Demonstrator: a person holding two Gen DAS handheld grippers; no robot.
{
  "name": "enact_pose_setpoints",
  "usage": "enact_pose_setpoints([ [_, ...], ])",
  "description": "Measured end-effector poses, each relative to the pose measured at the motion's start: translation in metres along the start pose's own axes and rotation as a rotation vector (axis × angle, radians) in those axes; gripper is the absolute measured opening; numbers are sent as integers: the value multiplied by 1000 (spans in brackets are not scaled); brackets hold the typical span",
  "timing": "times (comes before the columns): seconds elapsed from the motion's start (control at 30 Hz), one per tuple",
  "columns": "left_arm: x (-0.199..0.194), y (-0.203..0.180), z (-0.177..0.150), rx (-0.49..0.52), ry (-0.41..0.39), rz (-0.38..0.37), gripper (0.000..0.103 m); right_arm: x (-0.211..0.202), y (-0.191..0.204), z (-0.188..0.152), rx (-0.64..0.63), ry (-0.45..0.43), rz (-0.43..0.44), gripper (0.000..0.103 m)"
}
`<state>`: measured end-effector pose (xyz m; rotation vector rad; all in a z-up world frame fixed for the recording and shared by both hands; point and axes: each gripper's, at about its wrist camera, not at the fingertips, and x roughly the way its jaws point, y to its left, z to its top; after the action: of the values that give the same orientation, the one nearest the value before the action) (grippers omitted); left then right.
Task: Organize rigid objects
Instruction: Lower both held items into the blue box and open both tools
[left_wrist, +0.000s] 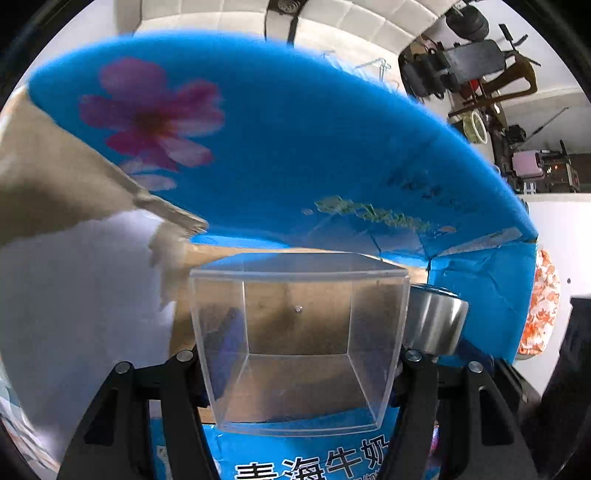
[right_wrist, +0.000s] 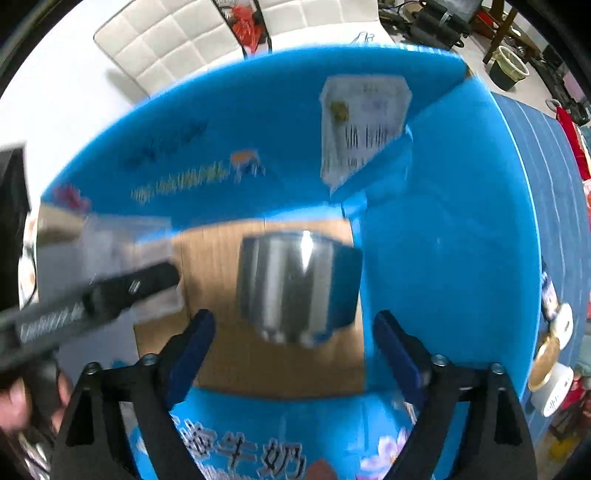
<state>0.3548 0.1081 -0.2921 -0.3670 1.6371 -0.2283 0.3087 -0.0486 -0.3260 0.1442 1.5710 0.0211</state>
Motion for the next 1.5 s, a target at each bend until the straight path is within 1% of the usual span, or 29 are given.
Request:
enact_pose_setpoints([
  [0.03,3,-4,1,10,11,2,61,2,1,-3,-4,3,-5,92],
  [0.1,9,-13,3,35,16,34,61,7,3,-8,-7,21,-8,92],
  [0.17,12,-23,4,59,27,44,61,11,1,-10,1,30,-13,92],
  [0.3,18,-43,6,108,48,62,61,13,-3,-6,18,31,-6,92],
  [0.37,21,-50,7,116,67,84,61,15,-3,1,21,35,-5,92],
  [0.43,21,-53,6,114,76,87,63,14,2,5,22,41,0,92],
  [0.47,20,-54,5,117,81,88,67,14,3,6,22,43,4,92],
  [0.5,17,-57,4,122,80,101,76,12,1,6,24,42,5,92],
  [0.53,13,-60,3,125,69,116,82,13,9,22,24,43,3,92],
  [0.57,9,-63,2,126,58,126,92,10,8,21,25,41,6,92],
  [0.6,3,-64,0,127,45,129,101,8,8,22,28,40,12,94],
  [0.63,-2,-66,-2,127,34,131,103,5,8,22,29,39,11,94],
  [0.73,-26,-69,-11,138,-35,187,103,-11,8,20,9,17,-24,95],
  [0.83,-54,-72,-31,146,-90,210,103,-32,4,18,-17,-3,-27,95],
  [0.93,-81,-72,-58,150,-154,242,103,-59,11,8,-55,-36,-34,95],
  [0.97,-87,-65,-66,148,-178,260,103,-61,5,5,-61,-47,-34,95],
  [1.0,-99,-67,-75,144,-204,277,103,-71,5,0,-65,-65,-30,95],
  [1.03,-112,-61,-81,140,-226,283,103,-80,5,-4,-69,-79,-23,95],
  [1.07,-124,-60,-94,138,-252,277,103,-88,4,-9,-72,-89,-20,95],
  [1.1,-127,-52,-109,137,-275,275,103,-98,2,-16,-77,-101,-20,95],
  [1.17,-125,-69,-96,136,-311,298,103,-105,0,-27,-93,-121,-11,95],
  [1.23,-137,-79,-94,135,-346,313,103,-120,2,-41,-109,-148,-8,95],
  [1.33,-149,-85,-111,130,-379,330,103,-148,1,-63,-117,-183,-1,95],
  [1.43,-155,-91,-126,125,-386,316,103,-170,6,-79,-126,-205,-3,95],
  [1.5,-166,-96,-140,123,-405,313,103,-188,7,-90,-140,-228,0,95],
])
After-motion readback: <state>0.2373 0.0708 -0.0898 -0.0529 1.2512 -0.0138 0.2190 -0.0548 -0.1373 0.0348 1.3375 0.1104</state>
